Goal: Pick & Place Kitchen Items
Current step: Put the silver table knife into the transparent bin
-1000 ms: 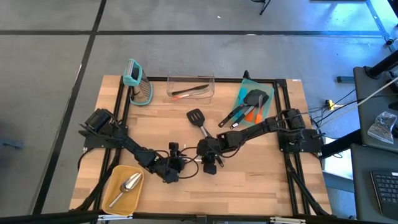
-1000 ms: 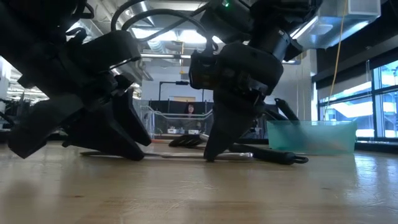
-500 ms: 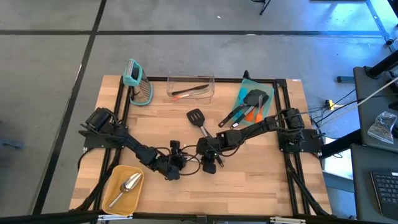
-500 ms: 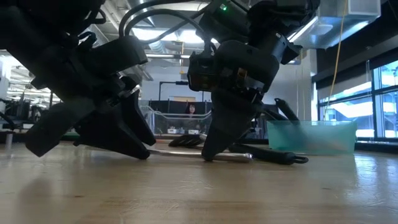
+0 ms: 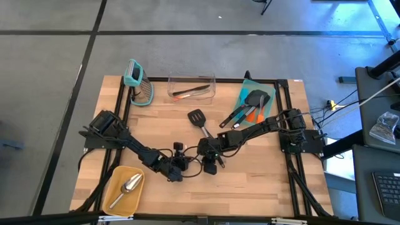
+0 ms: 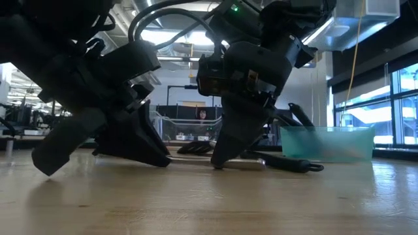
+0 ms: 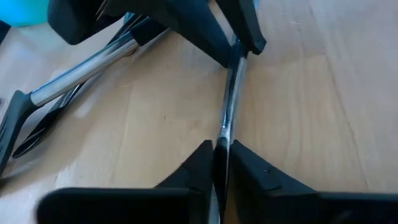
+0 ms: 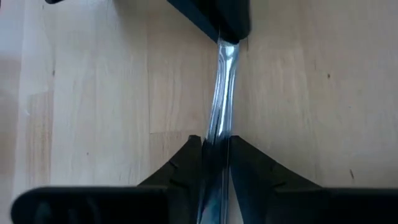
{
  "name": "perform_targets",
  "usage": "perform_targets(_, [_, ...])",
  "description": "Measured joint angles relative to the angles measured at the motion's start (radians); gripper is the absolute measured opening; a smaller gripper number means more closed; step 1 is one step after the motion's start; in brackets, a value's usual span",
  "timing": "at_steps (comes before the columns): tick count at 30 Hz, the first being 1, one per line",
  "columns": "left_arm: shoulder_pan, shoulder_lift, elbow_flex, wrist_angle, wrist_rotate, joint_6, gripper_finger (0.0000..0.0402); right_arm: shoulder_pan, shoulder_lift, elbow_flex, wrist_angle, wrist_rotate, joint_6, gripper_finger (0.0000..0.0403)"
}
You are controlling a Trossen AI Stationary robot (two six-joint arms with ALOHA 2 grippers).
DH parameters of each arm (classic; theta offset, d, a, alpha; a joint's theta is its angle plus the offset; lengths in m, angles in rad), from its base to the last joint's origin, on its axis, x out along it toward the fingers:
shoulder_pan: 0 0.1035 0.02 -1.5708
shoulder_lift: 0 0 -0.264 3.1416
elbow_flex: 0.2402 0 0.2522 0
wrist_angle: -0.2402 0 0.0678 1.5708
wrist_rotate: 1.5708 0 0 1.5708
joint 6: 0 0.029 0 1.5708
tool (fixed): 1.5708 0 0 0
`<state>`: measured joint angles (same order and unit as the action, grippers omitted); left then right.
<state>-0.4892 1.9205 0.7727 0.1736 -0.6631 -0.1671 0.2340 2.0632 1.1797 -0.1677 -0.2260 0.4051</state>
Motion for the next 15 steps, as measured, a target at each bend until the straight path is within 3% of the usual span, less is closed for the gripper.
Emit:
perform_targets(3, [0.000,-0.001,0.000,-0.001,0.014,0.002,0.0012,0.000,0.000,0.000,0.000,0.001,-0.013,0.0078])
perform_targets(15, [0.031,-0.006,0.004,0.023,0.150,-0.125,0.0005,0.010,-0.025,-0.007,-0.004,0.061,-0.173,0.0098])
